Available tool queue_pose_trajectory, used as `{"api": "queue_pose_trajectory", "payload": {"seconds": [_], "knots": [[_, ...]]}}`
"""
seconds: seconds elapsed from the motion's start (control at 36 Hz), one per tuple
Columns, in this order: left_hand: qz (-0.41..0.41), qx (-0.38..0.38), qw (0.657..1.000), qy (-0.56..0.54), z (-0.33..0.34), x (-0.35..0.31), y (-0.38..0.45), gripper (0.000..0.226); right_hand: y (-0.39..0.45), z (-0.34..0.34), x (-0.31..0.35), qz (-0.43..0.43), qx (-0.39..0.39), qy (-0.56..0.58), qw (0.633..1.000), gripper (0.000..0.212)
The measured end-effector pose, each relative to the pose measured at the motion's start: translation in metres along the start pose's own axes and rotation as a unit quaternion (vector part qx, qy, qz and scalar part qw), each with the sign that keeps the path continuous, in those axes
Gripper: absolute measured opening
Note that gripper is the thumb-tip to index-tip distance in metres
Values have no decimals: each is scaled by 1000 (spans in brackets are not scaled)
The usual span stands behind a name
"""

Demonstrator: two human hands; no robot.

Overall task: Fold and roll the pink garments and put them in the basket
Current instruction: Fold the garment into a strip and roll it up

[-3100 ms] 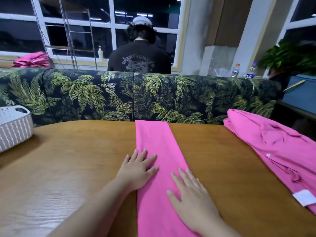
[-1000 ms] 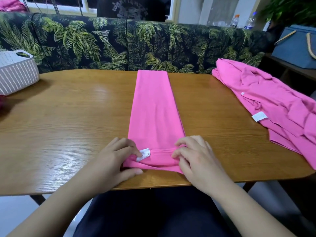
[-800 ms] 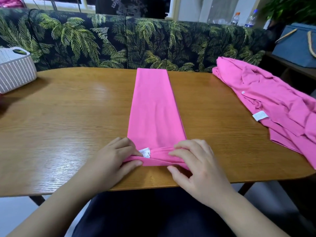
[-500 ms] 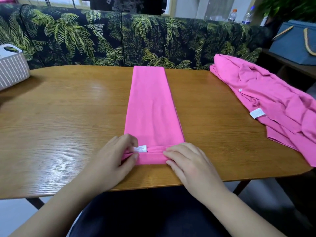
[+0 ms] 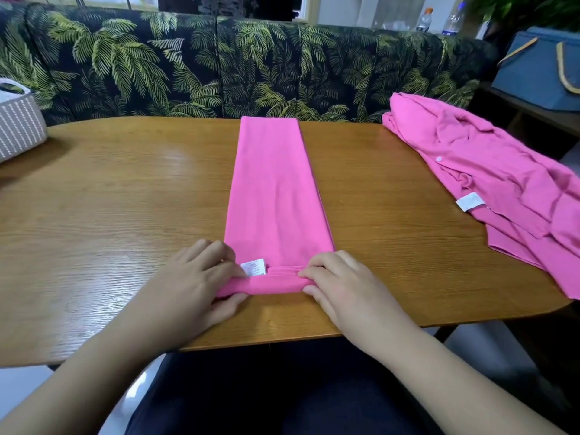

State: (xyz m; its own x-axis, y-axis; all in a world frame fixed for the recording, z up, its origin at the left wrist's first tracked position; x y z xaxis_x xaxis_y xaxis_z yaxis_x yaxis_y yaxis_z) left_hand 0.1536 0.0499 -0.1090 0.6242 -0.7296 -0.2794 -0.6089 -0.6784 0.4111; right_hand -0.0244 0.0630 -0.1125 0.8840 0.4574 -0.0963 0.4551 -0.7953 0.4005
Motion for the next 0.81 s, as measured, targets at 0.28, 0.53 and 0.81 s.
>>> {"api": "queue_pose_trajectory", "payload": {"seconds": [0.28,0.53,0.81], "knots": [[-53,-4,990,-129,8,5,7,57,6,-2,-5,44,3,35,998,35],[-187,-15,965,-181,9,13,11,43,12,12,-19,146,115,101,977,25],[-97,-67,992,-52,-5,14,19,19,18,-4,-23,136,-24,18,990,14]]}}
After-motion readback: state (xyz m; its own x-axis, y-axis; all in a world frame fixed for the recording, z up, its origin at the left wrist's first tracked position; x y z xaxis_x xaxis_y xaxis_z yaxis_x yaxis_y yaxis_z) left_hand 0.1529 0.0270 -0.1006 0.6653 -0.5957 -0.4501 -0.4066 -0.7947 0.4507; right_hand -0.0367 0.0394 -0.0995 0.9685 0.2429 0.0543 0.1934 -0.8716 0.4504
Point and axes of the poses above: each hand's wrist, its own y-axis towards the middle knuckle, its own z-axis out of the palm, x = y × z, the point moved 7 cm from there along y, towards the middle knuckle, and after that the axes turned 15 degrees about -y, right-handed, at the moved point
